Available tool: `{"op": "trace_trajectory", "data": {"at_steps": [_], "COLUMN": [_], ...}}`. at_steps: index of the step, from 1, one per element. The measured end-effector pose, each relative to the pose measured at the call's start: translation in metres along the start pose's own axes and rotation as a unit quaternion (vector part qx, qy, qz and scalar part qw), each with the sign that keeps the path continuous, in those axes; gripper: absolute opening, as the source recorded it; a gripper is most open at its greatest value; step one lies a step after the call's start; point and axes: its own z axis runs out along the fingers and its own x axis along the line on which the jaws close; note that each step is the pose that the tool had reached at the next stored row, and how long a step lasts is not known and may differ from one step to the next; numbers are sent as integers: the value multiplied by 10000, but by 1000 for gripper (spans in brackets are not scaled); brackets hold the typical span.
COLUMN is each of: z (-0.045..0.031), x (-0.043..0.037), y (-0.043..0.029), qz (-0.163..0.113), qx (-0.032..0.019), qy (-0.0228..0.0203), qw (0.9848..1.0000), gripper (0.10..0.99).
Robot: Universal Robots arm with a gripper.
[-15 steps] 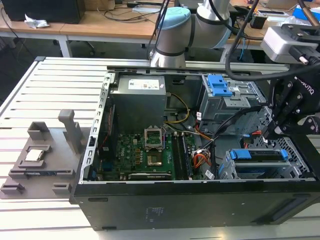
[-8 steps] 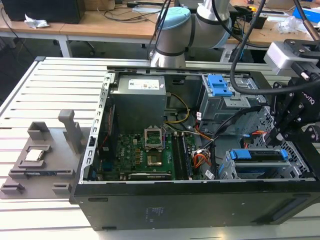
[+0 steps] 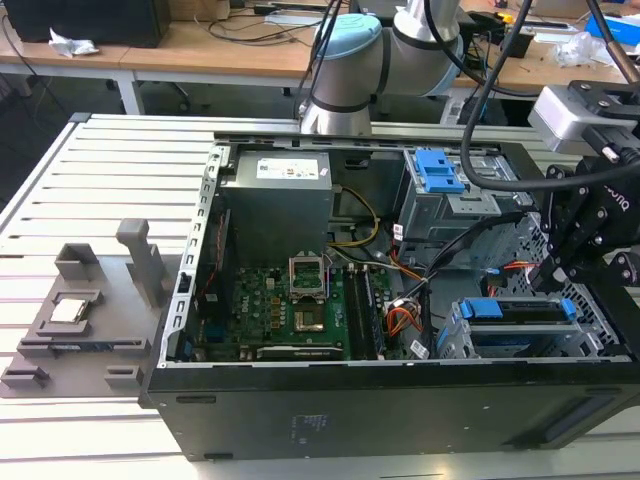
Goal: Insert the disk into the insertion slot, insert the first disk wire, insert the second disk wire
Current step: 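Insert the first disk wire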
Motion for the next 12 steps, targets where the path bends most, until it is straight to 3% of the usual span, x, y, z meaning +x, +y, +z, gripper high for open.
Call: {"op": "trace_trajectory", "data": {"at_steps": [7,9,10,12], "z": [2,2,2,3], "x": [0,0,0,0], "y": [0,0,0,0], "qz": [0,0,0,0], "qx": [0,0,0,0], "qy": [0,0,0,0], "qw": [10000,10000,10000,10000], "gripper": [114,235,361,361]}}
